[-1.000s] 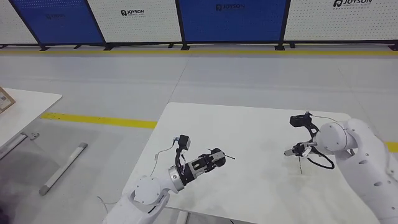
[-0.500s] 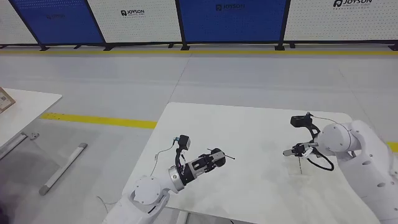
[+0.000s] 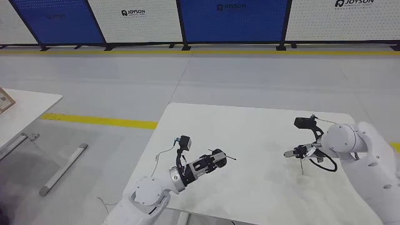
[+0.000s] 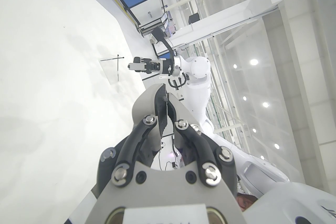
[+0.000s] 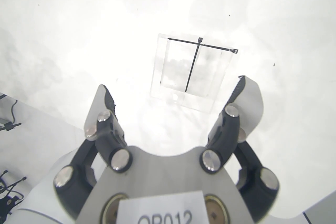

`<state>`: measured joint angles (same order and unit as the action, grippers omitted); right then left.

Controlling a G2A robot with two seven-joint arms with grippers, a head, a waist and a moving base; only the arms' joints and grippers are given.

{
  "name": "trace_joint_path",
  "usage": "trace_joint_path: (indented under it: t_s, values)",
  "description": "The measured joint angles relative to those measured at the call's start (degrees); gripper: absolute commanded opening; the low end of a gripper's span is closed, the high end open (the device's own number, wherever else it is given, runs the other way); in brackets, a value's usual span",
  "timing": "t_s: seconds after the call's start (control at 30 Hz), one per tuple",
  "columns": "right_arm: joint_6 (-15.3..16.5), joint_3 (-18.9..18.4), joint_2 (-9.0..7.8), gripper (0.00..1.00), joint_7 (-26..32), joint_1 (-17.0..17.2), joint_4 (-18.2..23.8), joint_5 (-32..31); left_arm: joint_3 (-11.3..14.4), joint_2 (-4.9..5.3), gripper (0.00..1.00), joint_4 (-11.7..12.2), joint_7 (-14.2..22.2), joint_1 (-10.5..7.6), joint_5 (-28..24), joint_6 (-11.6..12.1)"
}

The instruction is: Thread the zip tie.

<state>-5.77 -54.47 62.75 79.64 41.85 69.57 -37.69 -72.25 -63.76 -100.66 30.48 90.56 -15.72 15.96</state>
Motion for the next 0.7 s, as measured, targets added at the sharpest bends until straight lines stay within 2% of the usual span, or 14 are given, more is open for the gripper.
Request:
trace_joint_path:
  t_s: [0.2,0.33,0.47,0.7]
  values:
    - [-0.1,0.1,-0.10,1.00,-1.0,0.7,0.7,-1.0,0.0,0.00,0.00,0.0,0.0,0.00,0.0,0.0]
    - [-0.5,-0.6,-0.67,1.00,0.0,1.7,4.1,-2.1,0.0,0.00,0.00,0.0,0.0,0.00,0.0,0.0]
    - [-2.8,-0.9,-1.60,1.00,0.0,3.4,8.0,-2.6,0.0,0.00,0.00,0.0,0.0,0.00,0.0,0.0]
    - [-2.9,-0.9,-1.63,1.00,0.0,3.4,8.0,-2.5,0.0,0.00,0.00,0.0,0.0,0.00,0.0,0.0]
